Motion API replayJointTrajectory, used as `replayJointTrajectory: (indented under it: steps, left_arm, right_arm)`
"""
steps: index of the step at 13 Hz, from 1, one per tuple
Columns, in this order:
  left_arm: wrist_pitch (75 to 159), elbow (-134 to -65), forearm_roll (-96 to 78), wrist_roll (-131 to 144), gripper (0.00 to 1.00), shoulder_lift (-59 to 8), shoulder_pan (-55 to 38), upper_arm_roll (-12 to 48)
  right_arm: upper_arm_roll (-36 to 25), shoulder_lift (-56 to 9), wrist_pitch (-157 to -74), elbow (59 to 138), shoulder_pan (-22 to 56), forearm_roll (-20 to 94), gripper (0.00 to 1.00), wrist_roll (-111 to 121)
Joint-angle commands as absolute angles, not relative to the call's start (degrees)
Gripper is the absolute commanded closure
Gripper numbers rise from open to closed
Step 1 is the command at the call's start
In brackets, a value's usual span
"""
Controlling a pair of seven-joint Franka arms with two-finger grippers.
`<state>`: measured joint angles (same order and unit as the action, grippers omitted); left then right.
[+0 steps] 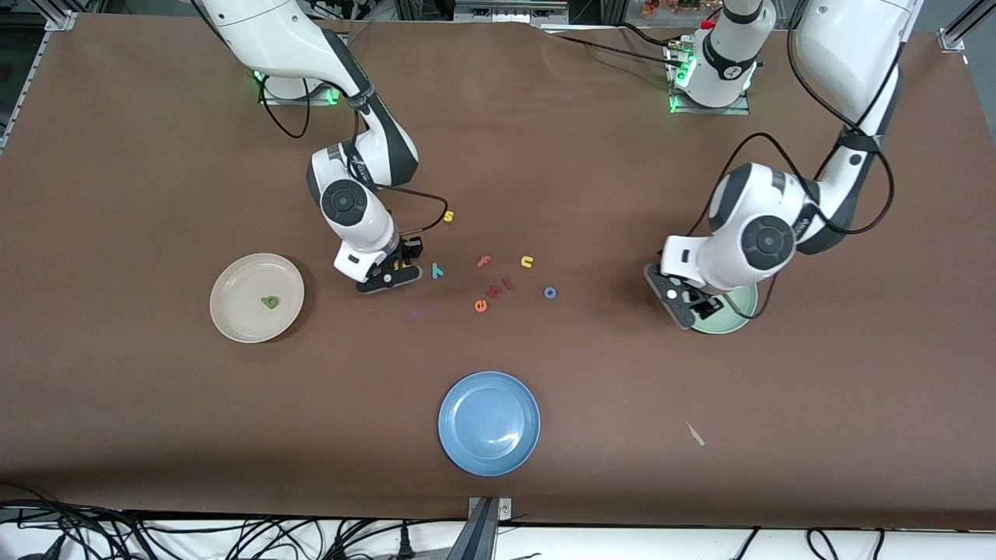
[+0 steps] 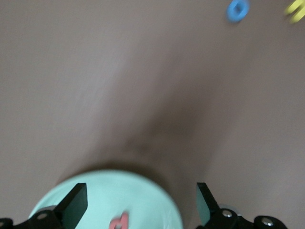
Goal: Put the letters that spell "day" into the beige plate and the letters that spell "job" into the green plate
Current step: 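Place the d on the green plate while the right gripper carries the a, then grasp the blue o with the left gripper while the right gripper drops the a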
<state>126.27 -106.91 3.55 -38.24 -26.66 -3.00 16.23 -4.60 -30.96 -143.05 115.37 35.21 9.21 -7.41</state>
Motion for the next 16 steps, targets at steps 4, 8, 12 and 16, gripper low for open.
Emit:
replayJointTrajectory:
  steps: [4,8,12,16]
  left_arm:
    - [125.4,-95.9,0.1,-23.5,0.00,-34.9,-12.6,16.3]
    - [126.2,-89.9,-0.4,-17.4,0.02,-40.0,-17.2,16.3]
    - [131.3,-89.1,-0.1,-17.1,0.37,-42.8,-19.2,16.3]
    - [133.1,-89.8,0.2,-17.4,0.44,-43.9,-19.4,16.0]
  right_arm:
    - [-4.4,-32.2,-142.6,114.4,35.4,8.9,0.65,-8.0]
    - [-4.4,-32.3,-142.6,114.3,35.7,8.9,0.72,-8.0]
    - [-4.4,-32.5,-142.7,114.2,35.9,9.0,0.77,-8.6]
    - [-4.7,-32.1,-141.8,112.9,35.4,9.0,0.79,-7.8]
